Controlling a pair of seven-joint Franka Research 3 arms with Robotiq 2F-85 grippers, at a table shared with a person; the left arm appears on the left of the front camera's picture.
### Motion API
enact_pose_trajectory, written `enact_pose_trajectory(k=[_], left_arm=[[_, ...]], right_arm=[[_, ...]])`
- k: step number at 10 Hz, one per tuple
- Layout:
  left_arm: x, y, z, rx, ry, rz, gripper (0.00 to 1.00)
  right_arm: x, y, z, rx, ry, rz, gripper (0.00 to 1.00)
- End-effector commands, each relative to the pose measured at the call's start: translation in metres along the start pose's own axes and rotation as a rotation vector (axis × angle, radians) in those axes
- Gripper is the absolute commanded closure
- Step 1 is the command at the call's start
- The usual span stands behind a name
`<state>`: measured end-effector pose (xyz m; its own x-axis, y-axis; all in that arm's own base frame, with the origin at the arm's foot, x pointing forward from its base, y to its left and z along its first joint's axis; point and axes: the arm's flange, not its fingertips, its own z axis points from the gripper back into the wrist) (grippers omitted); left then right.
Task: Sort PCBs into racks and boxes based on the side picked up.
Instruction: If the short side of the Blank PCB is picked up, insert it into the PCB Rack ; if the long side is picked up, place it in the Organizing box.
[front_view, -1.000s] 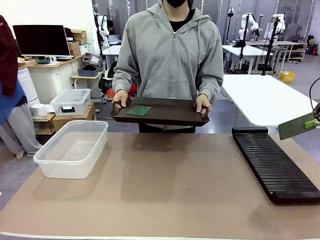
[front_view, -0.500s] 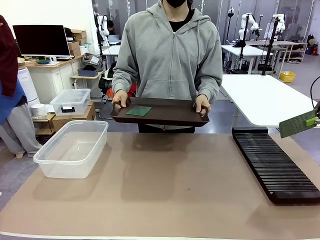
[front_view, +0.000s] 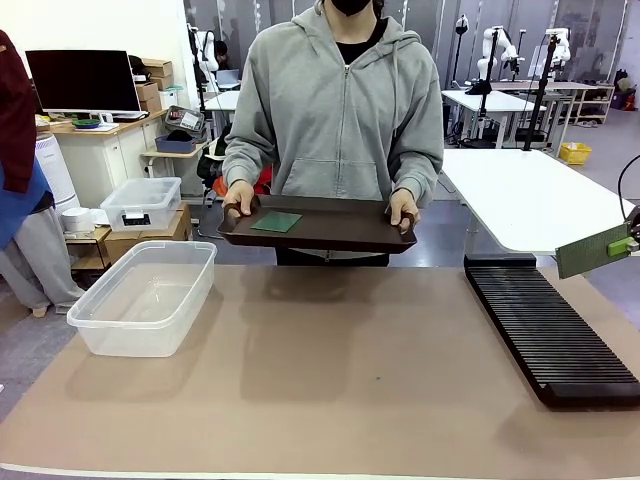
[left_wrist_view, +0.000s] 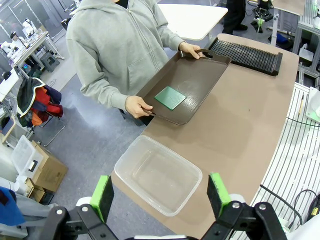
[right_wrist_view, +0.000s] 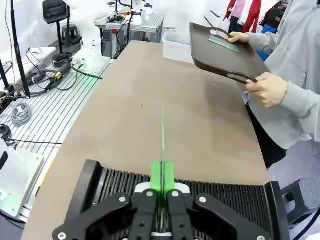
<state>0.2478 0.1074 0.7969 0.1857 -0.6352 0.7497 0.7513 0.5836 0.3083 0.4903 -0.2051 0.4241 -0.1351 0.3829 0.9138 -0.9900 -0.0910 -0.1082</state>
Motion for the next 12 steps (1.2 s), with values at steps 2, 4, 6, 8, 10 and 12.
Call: enact_pose_trajectory(k=[2, 4, 6, 8, 10, 12], left_arm=[[-0.001, -0.001, -0.001, -0.011, -0.010, -0.009, 0.00], [-0.001, -0.001, -0.001, -0.011, -0.010, -0.009, 0.00], [-0.001, -0.001, -0.001, -0.011, -0.010, -0.009, 0.00], [-0.001, -0.001, -0.001, -0.011, -0.010, -0.009, 0.00], [-0.001, -0.001, -0.001, -0.011, -0.010, -0.009, 0.00], [-0.001, -0.001, -0.001, -0.011, -0.010, -0.009, 0.00]], right_arm=[[-0.036, -0.029, -0.007, -0.035, -0.025, 0.049, 0.98], [-0.052, -0.032, -0.016, -0.029, -0.025, 0.037, 0.98], [-0.067, -0.042, -0.021, -0.033, -0.019, 0.028, 0.98], [-0.080, -0.049, -0.025, -0.013, -0.005, 0.021, 0.98], [-0.093, -0.056, -0.041, -0.023, 0.006, 0.039, 0.98], [-0.100, -0.058, -0.049, -0.013, 0.007, 0.036, 0.98]])
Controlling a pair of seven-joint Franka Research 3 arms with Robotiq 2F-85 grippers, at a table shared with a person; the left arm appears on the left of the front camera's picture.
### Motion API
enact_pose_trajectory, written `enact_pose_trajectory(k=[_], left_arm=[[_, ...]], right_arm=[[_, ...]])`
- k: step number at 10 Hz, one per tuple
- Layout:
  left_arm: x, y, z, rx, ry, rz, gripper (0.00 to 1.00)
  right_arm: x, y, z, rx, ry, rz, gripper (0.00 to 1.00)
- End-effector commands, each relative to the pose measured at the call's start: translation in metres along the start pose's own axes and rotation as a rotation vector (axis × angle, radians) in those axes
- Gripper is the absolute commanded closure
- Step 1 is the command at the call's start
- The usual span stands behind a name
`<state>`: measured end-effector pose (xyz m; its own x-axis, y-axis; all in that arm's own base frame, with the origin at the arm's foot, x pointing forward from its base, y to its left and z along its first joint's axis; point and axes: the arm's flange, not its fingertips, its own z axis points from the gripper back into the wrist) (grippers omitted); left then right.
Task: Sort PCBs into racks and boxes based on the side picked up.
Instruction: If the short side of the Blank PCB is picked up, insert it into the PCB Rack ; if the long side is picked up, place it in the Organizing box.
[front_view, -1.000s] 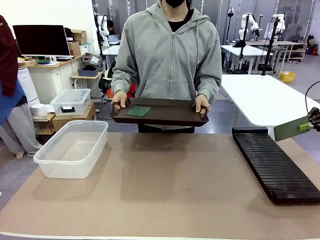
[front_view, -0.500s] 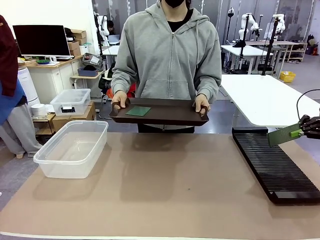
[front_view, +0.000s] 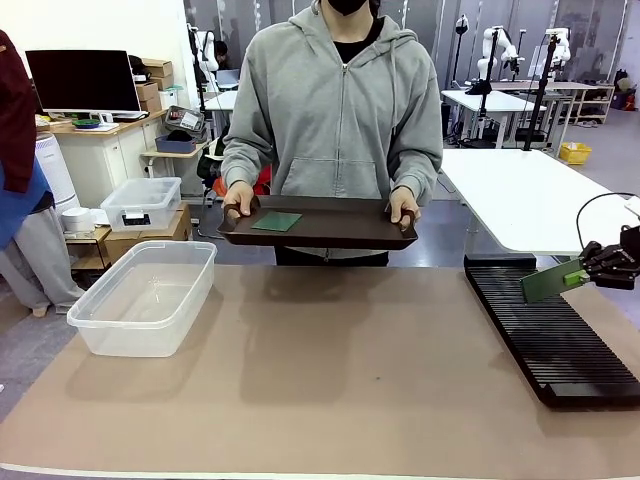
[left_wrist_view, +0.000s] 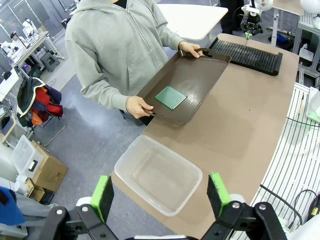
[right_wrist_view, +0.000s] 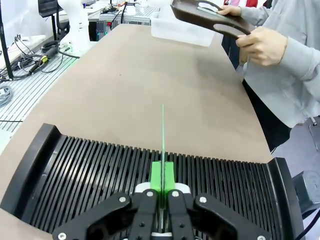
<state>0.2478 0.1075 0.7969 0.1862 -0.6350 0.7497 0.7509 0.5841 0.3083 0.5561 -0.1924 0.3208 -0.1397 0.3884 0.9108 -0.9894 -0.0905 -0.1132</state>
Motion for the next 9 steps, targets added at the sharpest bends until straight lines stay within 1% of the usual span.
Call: enact_pose_trajectory(k=[1, 3, 5, 9], left_arm=[[-0.001, -0.001, -0.002, -0.011, -0.010, -0.010, 0.00], [-0.001, -0.001, -0.002, -0.011, -0.010, -0.010, 0.00], [-0.001, -0.001, -0.002, -0.011, -0.010, -0.010, 0.00], [-0.001, -0.001, -0.002, -0.011, -0.010, -0.010, 0.00]], right_arm=[[-0.005, -0.006, -0.006, -0.027, 0.002, 0.041, 0.98], [-0.008, -0.002, -0.011, 0.010, 0.006, 0.054, 0.98], [-0.013, 0.001, -0.020, 0.011, 0.008, 0.053, 0.98], [-0.018, 0.005, -0.024, 0.037, -0.008, 0.032, 0.98]])
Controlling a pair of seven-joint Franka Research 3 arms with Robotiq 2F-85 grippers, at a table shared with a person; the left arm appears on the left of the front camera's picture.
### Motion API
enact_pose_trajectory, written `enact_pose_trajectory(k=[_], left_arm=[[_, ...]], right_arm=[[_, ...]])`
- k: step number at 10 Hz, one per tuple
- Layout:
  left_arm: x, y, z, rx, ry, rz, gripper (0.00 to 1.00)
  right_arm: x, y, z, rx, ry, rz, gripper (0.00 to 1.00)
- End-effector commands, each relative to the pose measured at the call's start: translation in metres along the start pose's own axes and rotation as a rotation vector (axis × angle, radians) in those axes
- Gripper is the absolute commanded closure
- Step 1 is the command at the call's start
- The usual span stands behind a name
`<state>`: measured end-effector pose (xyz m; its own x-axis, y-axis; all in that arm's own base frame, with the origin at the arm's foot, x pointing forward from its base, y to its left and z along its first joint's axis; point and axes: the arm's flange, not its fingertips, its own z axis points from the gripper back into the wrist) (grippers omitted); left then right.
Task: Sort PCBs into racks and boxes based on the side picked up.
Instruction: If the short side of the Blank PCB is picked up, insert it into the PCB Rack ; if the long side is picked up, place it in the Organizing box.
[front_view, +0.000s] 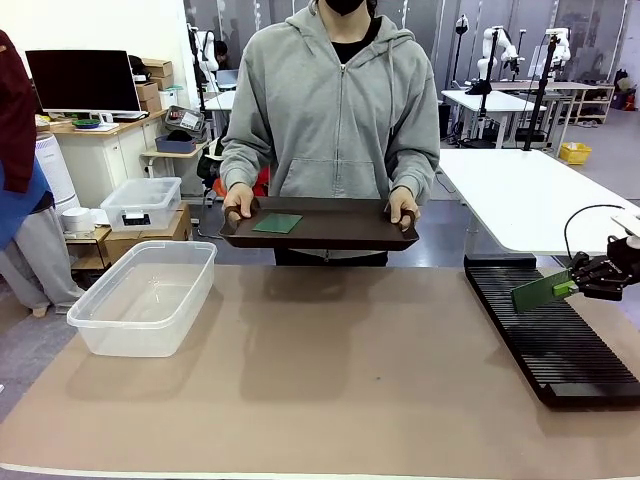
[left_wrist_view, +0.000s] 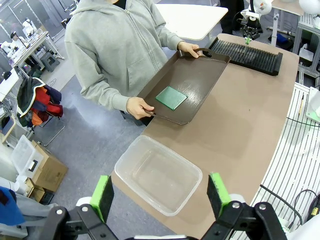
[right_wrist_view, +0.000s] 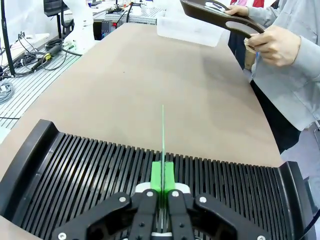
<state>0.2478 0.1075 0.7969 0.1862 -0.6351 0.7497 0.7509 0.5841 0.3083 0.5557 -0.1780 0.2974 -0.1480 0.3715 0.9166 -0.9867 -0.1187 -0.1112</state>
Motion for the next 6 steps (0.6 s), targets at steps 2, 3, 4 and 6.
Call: enact_pose_trajectory(k=[2, 3, 4, 6], left_arm=[[-0.001, -0.001, -0.001, -0.011, -0.010, -0.010, 0.00], [-0.001, -0.001, -0.001, -0.011, -0.010, -0.010, 0.00], [-0.001, -0.001, -0.001, -0.011, -0.010, -0.010, 0.00], [-0.001, -0.001, -0.001, -0.011, -0.010, -0.010, 0.00]], right_arm=[[-0.005, 0.004, -0.009, -0.001, 0.012, 0.014, 0.98], [-0.008, 0.004, -0.009, 0.014, 0.008, 0.007, 0.98], [-0.009, 0.004, -0.010, 0.016, 0.007, -0.002, 0.98], [-0.017, 0.005, -0.017, 0.020, -0.001, -0.020, 0.98]])
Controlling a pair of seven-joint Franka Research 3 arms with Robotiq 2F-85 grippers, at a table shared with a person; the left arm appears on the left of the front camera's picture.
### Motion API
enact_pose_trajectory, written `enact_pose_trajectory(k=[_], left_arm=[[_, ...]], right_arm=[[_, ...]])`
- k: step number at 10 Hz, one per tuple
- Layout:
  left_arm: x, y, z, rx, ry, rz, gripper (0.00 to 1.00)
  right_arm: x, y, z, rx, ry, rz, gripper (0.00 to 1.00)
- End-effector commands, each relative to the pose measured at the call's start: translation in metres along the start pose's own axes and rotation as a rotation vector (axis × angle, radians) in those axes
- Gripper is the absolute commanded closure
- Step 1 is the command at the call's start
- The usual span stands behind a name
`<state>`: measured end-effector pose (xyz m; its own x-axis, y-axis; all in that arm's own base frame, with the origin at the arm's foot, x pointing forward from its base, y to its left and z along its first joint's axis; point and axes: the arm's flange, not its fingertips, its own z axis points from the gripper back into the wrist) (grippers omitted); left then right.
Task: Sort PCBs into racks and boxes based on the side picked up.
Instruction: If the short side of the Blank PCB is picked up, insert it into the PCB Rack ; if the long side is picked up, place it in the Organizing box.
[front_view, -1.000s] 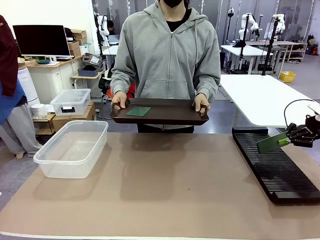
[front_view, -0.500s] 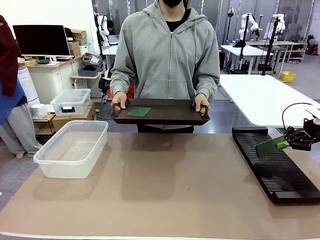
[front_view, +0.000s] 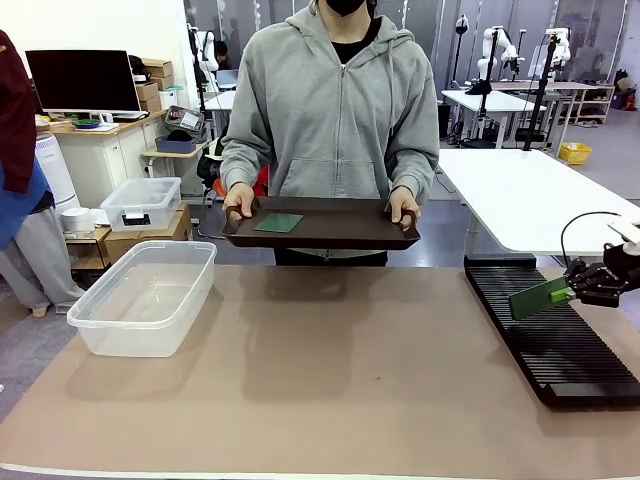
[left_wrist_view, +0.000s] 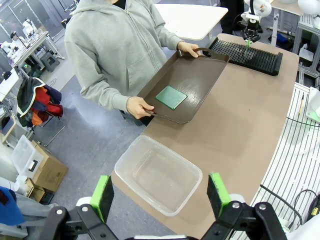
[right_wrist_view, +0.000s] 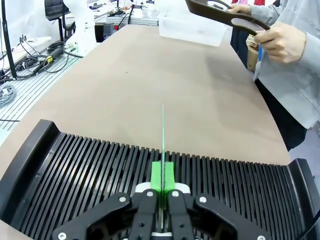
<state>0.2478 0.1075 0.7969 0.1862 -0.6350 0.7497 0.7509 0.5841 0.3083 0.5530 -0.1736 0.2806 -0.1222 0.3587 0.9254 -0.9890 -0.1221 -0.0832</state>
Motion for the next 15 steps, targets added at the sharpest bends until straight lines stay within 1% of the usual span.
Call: enact_pose_trajectory(k=[1, 6, 7, 8, 10, 12, 14, 15], left_arm=[[-0.001, -0.001, -0.002, -0.011, -0.010, -0.010, 0.00], [-0.001, -0.001, -0.002, -0.011, -0.010, -0.010, 0.00], [-0.001, -0.001, -0.002, -0.011, -0.010, -0.010, 0.00], [-0.001, -0.001, -0.002, -0.011, -0.010, -0.010, 0.00], [-0.001, -0.001, -0.002, -0.011, -0.010, -0.010, 0.00], [-0.001, -0.001, -0.002, -0.011, -0.010, -0.010, 0.00], [-0.001, -0.001, -0.002, -0.011, -0.010, -0.010, 0.00], [-0.001, -0.001, -0.002, -0.011, -0.010, -0.010, 0.00]], right_arm=[[-0.007, 0.001, -0.007, 0.006, 0.008, -0.003, 0.98], [-0.019, 0.003, -0.015, -0.031, -0.019, -0.025, 0.98], [-0.018, 0.004, -0.014, -0.038, -0.058, -0.024, 0.98], [-0.019, 0.001, -0.011, -0.074, -0.089, -0.024, 0.98], [-0.019, 0.001, -0.008, -0.074, -0.117, -0.033, 0.98], [-0.020, 0.001, -0.009, -0.078, -0.108, -0.034, 0.98], [-0.022, 0.002, -0.010, -0.061, -0.046, -0.028, 0.98], [-0.025, 0.003, -0.012, -0.066, -0.032, -0.035, 0.98]])
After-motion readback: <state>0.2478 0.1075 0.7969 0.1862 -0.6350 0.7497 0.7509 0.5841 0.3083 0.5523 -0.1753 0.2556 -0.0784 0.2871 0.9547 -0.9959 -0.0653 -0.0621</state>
